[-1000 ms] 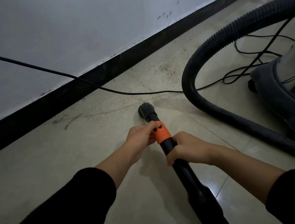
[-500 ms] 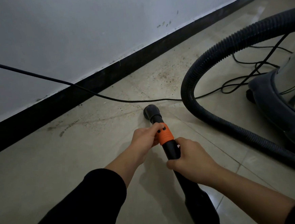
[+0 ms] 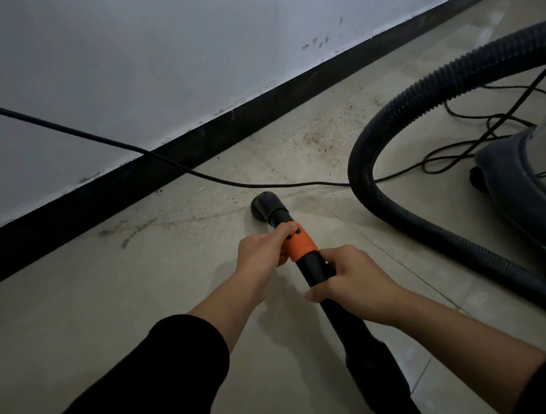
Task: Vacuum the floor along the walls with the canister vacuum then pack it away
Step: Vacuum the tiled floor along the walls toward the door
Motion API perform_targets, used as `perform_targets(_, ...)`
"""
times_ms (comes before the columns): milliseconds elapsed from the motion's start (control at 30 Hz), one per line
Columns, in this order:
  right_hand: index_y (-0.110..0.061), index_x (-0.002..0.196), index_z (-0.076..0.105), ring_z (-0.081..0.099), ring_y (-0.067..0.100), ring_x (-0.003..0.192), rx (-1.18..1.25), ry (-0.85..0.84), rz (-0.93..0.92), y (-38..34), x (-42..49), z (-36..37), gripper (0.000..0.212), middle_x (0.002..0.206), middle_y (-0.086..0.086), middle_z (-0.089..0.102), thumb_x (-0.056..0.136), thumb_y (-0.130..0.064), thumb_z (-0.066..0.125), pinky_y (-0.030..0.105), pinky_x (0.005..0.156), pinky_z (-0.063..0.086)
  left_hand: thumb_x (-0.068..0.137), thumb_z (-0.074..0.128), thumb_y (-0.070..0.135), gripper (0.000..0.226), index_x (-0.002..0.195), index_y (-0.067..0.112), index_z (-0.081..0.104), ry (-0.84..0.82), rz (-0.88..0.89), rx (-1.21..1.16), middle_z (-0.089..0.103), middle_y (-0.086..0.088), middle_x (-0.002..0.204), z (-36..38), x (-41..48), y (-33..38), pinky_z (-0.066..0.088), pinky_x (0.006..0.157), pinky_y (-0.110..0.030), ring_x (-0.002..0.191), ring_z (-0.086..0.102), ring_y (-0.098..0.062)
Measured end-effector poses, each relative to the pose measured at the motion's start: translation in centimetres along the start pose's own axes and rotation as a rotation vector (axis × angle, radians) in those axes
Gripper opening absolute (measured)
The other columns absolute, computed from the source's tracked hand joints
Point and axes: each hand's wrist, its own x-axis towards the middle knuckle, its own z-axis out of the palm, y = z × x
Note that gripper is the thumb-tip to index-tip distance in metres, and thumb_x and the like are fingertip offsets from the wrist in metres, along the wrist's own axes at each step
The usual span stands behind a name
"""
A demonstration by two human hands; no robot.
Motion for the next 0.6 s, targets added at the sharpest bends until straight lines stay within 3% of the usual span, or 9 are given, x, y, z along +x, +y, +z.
perform_targets(300,-0.01,0.083,0.064,0.056,0.012,0.052,-0.003,-0.083,-0.066,-1.3,-0.3,1.9,0.017,0.063,0.0,0.058,0.072,-0.013,0.077,0.023,0.052,0.045,0.075,0.078,0.033,0.022,0.075,0.013,0.07,0.066,0.011,0.004,0.072,-0.02,0.097,-3.3,-2.0,-0.1,0.057,0.089,-0.039,0.095,0.069,-0.03)
perform_targets(600,-0.005,0.081,0.063,0.058,0.019,0.056,-0.029,-0.118,-0.118,-2.8,0.0,3.4,0.022,0.064,0.005,0.058,0.068,-0.015,0.078,0.041,0.063,0.055,0.074,0.078,0.034,0.025,0.08,0.011,0.07,0.121,0.005,-0.005,0.072,-0.018,0.097,-5.9,-2.9,0.0,0.057,0.088,-0.04,0.094,0.069,-0.029)
